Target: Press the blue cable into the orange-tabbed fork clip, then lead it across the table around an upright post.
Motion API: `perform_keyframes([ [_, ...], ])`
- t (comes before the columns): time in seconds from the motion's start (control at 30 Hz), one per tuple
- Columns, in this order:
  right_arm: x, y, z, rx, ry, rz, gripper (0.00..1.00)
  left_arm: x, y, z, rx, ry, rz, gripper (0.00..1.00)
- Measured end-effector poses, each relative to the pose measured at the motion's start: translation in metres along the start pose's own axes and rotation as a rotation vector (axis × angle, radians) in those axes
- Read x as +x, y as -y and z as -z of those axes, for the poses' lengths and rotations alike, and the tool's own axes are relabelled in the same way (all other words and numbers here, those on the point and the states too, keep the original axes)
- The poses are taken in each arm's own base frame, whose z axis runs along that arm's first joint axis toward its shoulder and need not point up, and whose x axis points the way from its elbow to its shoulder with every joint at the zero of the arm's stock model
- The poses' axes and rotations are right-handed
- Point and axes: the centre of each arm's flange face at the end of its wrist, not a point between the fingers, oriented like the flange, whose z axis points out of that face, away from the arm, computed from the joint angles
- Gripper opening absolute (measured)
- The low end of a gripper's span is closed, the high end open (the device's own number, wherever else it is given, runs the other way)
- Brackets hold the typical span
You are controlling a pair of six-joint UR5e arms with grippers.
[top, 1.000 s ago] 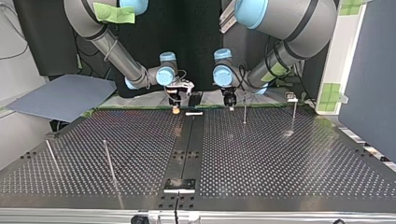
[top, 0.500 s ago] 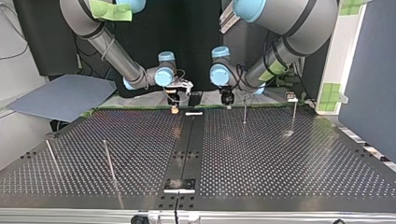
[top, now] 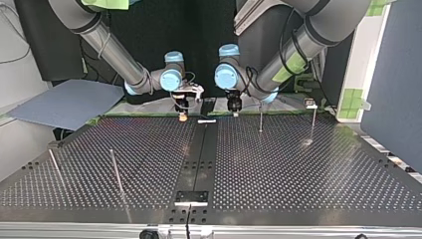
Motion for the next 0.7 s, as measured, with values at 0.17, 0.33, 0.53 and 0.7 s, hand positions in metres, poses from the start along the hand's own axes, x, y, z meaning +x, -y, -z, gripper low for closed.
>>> perform_keyframes([
  [0.17, 0.025, 0.007, 0.007, 0.008, -0.008, -0.001, 0.0, -0.02, -0.002, 0.009, -0.001, 0.0, 0.011, 0.0],
  [0.33, 0.051, 0.01, 0.013, 0.013, -0.026, -0.005, 0.0, -0.039, -0.004, 0.017, 0.002, 0.012, 0.018, 0.0],
  [0.53, 0.09, 0.015, 0.02, 0.023, -0.067, -0.016, 0.0, -0.064, -0.007, 0.024, 0.005, 0.041, 0.039, 0.0],
  [0.7, 0.116, 0.018, 0.026, 0.033, -0.1, -0.025, 0.0, -0.087, -0.011, 0.03, 0.004, 0.069, 0.058, 0.0],
])
